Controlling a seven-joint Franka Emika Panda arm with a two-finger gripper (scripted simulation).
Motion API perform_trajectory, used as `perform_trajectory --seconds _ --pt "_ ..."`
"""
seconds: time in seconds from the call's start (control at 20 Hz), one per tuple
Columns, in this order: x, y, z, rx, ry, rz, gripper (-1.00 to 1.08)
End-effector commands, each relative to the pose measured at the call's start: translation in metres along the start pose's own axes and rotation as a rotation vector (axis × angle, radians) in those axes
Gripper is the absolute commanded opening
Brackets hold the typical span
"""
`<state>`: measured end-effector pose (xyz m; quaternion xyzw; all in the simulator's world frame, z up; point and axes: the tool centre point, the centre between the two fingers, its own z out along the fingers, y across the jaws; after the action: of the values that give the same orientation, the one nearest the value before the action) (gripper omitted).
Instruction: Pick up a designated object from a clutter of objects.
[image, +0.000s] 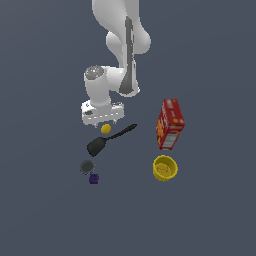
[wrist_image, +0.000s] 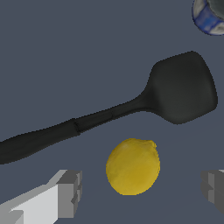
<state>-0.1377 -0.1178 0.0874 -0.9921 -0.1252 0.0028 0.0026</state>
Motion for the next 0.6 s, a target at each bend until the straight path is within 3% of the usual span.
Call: perform_trajectory --seconds 0.0,0.55 --pt "-0.0073 0.0012 0.0048 -0.003 0.003 -0.007 1.00" --pt "-0.0135 0.0021 0.0121 -0.005 0.004 -0.011 1.00"
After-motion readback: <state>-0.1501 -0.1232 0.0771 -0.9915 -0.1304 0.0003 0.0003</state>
